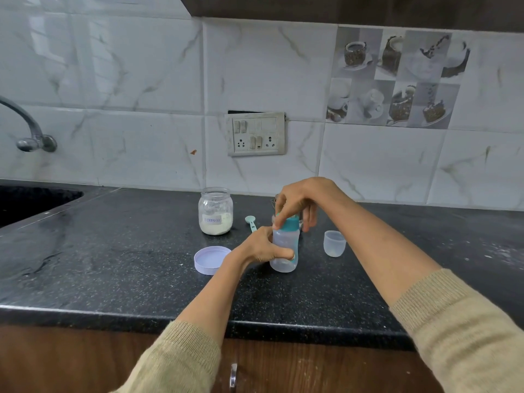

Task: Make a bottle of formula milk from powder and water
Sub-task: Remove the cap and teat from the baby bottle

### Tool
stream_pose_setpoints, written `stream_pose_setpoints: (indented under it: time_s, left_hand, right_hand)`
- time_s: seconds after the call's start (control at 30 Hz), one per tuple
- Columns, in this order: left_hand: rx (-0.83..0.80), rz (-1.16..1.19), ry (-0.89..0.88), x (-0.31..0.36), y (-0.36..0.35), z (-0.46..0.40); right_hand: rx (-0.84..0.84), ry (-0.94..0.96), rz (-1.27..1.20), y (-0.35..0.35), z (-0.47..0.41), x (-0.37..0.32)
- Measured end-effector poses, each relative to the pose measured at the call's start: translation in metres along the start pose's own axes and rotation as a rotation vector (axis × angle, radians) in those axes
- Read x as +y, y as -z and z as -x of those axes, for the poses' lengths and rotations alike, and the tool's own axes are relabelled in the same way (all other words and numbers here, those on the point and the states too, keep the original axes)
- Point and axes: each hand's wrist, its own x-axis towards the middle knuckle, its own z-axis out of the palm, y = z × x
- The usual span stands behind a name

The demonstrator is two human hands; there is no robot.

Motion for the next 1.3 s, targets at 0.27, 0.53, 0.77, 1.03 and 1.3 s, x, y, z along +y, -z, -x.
stream_pose_setpoints:
  time_s: [0.27, 0.53, 0.77, 1.03, 1.3]
  left_hand:
    - [-0.008, 0.001, 0.002, -0.002, 0.0, -0.001]
    - [0.004, 0.007, 0.017, -0.007, -0.003, 0.001]
    - [0.084, 0.033, 0.013, -0.011, -0.012, 0.017]
    - [0.165, 0.015, -0.031, -0.013, -0.017, 0.029]
    - [0.207, 0.014, -0.036, -0.013, -0.022, 0.032]
  right_hand:
    - [0.037, 0.139, -0.122, 0.016, 0.01, 0.006]
    - [0.133, 0.218, -0.386, 0.02, 0.032, 0.04]
    - [0.486, 0.283, -0.878, -0.06, 0.049, 0.097]
    - [0.654, 0.058, -1.027, -0.145, 0.036, 0.123]
    - [0.575, 0.026, -1.065, -0.153, 0.044, 0.145]
